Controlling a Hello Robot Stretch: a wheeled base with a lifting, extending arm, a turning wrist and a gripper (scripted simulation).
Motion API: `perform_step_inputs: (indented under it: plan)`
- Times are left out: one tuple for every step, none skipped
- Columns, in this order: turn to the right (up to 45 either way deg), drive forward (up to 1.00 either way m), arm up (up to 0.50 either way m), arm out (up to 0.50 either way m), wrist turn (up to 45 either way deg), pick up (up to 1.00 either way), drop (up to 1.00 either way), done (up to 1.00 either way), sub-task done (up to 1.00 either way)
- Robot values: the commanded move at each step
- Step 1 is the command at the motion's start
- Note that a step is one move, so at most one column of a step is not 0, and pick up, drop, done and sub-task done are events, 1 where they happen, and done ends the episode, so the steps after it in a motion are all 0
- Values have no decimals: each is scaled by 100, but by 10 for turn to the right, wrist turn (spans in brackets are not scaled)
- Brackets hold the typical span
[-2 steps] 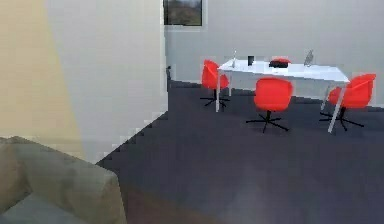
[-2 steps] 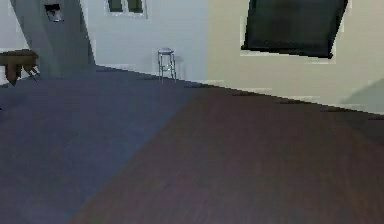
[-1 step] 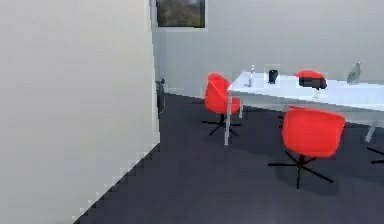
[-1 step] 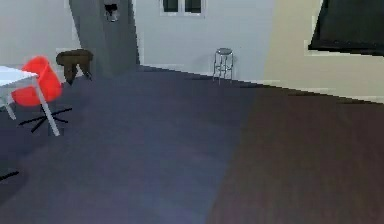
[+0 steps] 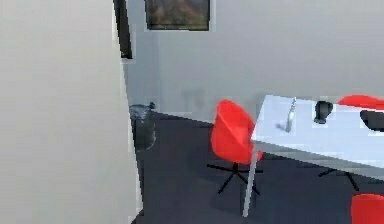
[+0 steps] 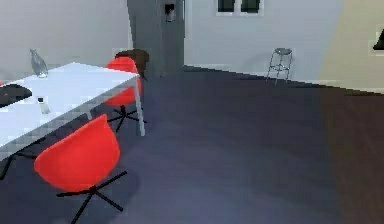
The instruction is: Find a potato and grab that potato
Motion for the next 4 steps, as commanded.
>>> perform_step_inputs:
  plan:
    - [-30,0,0,0,0,0,0,0,0]
    - [0,100,0,0,0,0,0,0,0]
    - [0,100,0,0,0,0,0,0,0]
    - [-60,0,0,0,0,0,0,0,0]
